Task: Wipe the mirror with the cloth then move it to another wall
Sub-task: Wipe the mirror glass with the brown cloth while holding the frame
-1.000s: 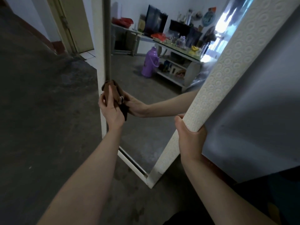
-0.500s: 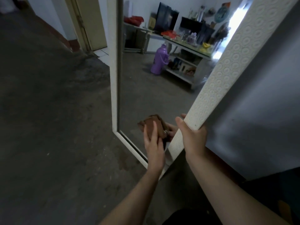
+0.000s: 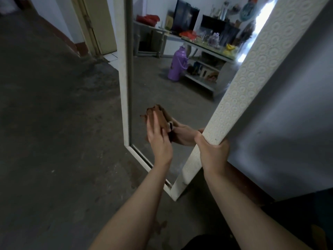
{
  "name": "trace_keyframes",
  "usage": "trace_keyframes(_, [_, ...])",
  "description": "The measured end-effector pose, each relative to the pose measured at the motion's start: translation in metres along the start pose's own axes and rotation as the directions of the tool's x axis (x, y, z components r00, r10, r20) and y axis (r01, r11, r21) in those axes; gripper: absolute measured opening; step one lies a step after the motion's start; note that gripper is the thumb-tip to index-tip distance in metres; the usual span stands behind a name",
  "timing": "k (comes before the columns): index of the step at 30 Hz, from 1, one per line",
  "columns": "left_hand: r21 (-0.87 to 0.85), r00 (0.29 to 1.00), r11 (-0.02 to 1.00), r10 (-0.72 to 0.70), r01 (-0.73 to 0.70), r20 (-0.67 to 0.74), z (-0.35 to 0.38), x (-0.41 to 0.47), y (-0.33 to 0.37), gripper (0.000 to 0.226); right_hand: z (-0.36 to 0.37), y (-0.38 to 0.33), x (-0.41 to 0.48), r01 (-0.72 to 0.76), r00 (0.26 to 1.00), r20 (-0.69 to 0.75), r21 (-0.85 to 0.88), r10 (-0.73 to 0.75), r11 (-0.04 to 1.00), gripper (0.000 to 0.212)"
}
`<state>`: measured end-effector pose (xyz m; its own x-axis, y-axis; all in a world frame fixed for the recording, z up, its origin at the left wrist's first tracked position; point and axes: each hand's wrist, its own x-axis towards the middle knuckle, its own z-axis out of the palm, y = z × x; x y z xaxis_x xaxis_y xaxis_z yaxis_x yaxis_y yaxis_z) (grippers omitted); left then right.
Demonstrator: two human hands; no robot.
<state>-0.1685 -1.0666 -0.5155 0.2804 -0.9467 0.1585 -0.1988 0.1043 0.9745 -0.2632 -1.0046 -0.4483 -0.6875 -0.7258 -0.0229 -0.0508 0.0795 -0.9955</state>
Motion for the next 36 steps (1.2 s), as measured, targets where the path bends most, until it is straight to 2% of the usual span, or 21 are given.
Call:
trace_keyframes(4, [-0.011, 0.987, 0.989, -0.147, 0.148, 0.067, 0.0, -0.023, -0.015, 0.058, -0.001, 0.0, 0.0, 0.025, 1.0, -0.001, 0.024, -0.025, 0.999, 0.016])
trace_keyframes(6, [-0.034, 0.981, 0.99, -0.134, 0.14, 0.143, 0.003, -0.052, -0.008, 0.062, 0.0, 0.003, -0.001, 0.047, 0.999, -0.01, 0.021, -0.047, 0.999, 0.012])
trace_keyframes(7, [-0.029, 0.984, 0.998, -0.056, 0.061, 0.168, 0.004, -0.068, -0.006, 0.064, 0.001, 0.005, -0.001, 0.052, 0.999, -0.015, 0.014, -0.052, 0.999, 0.011])
trace_keyframes(9, [-0.014, 0.96, 0.982, 0.188, -0.189, 0.21, 0.006, -0.094, -0.005, 0.056, 0.001, 0.011, -0.003, 0.067, 0.998, 0.003, -0.021, -0.066, 0.998, 0.014])
trace_keyframes(11, [-0.033, 0.936, 0.962, 0.273, -0.273, 0.222, 0.007, -0.092, -0.01, 0.049, 0.001, 0.017, -0.002, 0.076, 0.997, 0.019, -0.054, -0.075, 0.996, 0.017])
trace_keyframes(16, [0.05, 0.963, 0.964, 0.255, -0.259, 0.088, 0.006, -0.025, 0.003, 0.065, 0.0, 0.021, 0.001, 0.05, 0.999, -0.002, -0.025, -0.05, 0.998, 0.029])
trace_keyframes(19, [0.057, 0.966, 0.965, 0.257, -0.255, -0.024, -0.006, 0.032, -0.003, 0.061, 0.0, 0.018, 0.0, 0.064, 0.998, 0.012, -0.013, -0.063, 0.998, 0.013])
trace_keyframes(21, [0.073, 0.975, 0.975, 0.213, -0.209, -0.058, -0.013, 0.063, -0.015, 0.056, 0.001, 0.018, 0.001, 0.106, 0.994, 0.027, -0.026, -0.105, 0.994, 0.014])
trace_keyframes(23, [0.069, 0.991, 0.992, 0.108, -0.102, -0.084, -0.019, 0.08, -0.028, 0.054, 0.001, 0.022, 0.003, 0.124, 0.992, 0.022, -0.043, -0.124, 0.991, 0.016])
trace_keyframes(28, [-0.002, 0.99, 0.997, -0.083, 0.084, -0.117, -0.022, 0.089, -0.072, 0.054, 0.001, 0.026, 0.004, 0.15, 0.989, 0.014, -0.03, -0.149, 0.988, 0.016])
trace_keyframes(33, [0.012, 0.975, 0.982, -0.186, 0.188, -0.122, -0.017, 0.073, -0.086, 0.053, 0.002, 0.024, 0.004, 0.166, 0.986, 0.006, -0.02, -0.166, 0.986, 0.015])
trace_keyframes(36, [0.003, 0.965, 0.968, -0.252, 0.253, -0.069, -0.009, 0.034, -0.096, 0.054, 0.002, 0.02, 0.003, 0.154, 0.988, 0.008, -0.003, -0.154, 0.988, 0.015])
